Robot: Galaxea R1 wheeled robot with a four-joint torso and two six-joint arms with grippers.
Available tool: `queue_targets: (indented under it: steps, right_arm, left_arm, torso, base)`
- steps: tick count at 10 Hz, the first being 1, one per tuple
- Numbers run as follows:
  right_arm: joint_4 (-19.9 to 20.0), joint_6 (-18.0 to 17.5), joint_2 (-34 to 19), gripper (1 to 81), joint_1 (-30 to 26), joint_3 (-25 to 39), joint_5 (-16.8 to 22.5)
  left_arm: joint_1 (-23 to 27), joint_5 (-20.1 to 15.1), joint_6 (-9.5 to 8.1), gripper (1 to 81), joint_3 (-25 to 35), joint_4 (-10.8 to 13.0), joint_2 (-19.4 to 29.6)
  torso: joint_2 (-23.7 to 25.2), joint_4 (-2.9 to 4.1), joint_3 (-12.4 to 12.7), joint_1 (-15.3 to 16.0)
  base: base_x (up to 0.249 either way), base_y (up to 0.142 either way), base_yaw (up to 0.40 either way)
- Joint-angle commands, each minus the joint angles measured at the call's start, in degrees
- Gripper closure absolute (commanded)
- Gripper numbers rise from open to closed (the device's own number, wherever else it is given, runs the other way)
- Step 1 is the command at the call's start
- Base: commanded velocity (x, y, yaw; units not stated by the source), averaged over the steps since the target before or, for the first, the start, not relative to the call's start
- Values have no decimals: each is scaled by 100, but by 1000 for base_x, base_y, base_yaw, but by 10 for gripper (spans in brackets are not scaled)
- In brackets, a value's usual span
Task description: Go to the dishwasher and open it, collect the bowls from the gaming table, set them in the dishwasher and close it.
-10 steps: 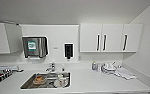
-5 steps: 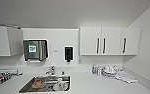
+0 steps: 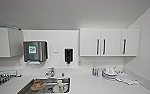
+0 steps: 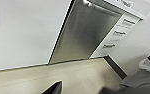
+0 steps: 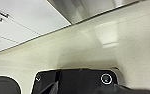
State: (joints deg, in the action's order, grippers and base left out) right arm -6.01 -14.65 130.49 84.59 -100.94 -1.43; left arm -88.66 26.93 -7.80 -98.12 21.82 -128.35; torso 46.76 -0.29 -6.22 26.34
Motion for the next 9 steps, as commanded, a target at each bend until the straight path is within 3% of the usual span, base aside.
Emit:
queue_targets:
  steps: [1, 9]
  right_arm:
    - [74, -20, -249, 10, -482, 67, 187]
    - [170, -20, -486, 10, -869, 576, 231]
  left_arm:
    - [539, -144, -28, 10, 285, 217, 389]
    - [547, -91, -37, 10, 179, 165, 591]
  torso:
    - [562, 0, -528, 363]
    - [2123, 0, -1996, 1359]
  base:
    - [0, 0, 0]
    - [0, 0, 0]
